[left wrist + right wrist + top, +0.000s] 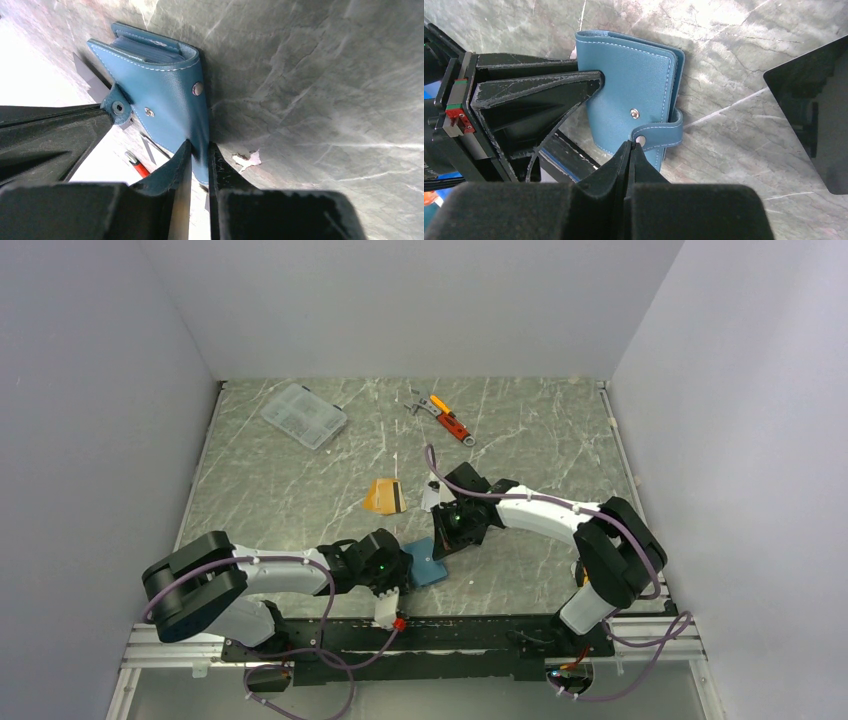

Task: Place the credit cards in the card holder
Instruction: Close the card holder at the center of the board.

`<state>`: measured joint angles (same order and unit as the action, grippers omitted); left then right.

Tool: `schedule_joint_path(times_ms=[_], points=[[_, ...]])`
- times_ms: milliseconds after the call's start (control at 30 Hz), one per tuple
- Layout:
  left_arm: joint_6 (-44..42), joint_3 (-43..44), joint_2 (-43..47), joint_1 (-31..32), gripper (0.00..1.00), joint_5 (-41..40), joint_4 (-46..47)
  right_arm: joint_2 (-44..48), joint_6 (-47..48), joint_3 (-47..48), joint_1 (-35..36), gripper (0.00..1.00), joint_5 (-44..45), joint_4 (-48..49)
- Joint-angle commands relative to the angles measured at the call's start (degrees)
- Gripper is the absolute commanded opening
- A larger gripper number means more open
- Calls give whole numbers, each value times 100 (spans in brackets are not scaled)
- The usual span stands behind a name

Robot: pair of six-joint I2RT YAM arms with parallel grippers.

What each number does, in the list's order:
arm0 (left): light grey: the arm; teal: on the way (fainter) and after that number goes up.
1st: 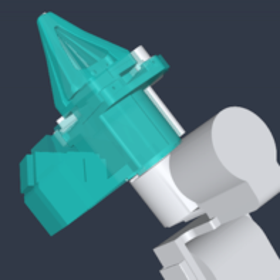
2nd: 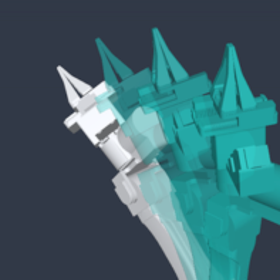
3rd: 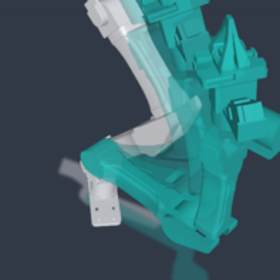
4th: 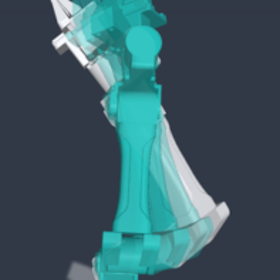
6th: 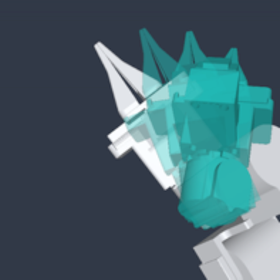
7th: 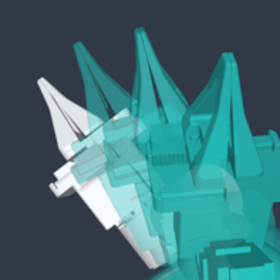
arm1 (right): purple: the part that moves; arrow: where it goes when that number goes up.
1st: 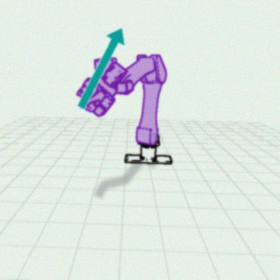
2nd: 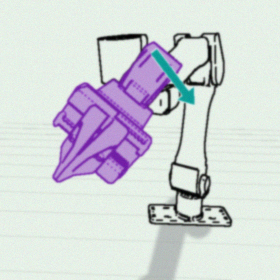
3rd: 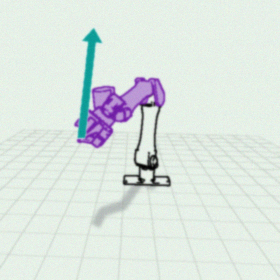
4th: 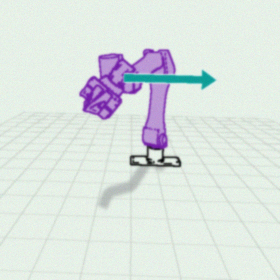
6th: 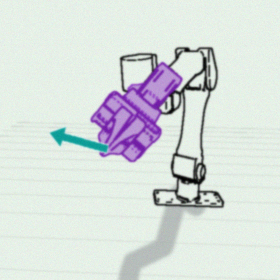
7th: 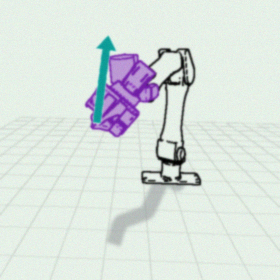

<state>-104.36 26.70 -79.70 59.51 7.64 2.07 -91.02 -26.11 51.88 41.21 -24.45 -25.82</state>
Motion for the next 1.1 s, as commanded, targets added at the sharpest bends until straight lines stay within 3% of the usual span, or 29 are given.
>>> schedule_joint_path(times_ms=[0, 1067], points=[[-12, -181, -3, 26, 5, -9, -628, 25, 3, -79, -3, 0, -288, 120], [7, -233, 62, 37, 3, -35, -558, -395, -85, 267, 0, 0, -169, 403]])
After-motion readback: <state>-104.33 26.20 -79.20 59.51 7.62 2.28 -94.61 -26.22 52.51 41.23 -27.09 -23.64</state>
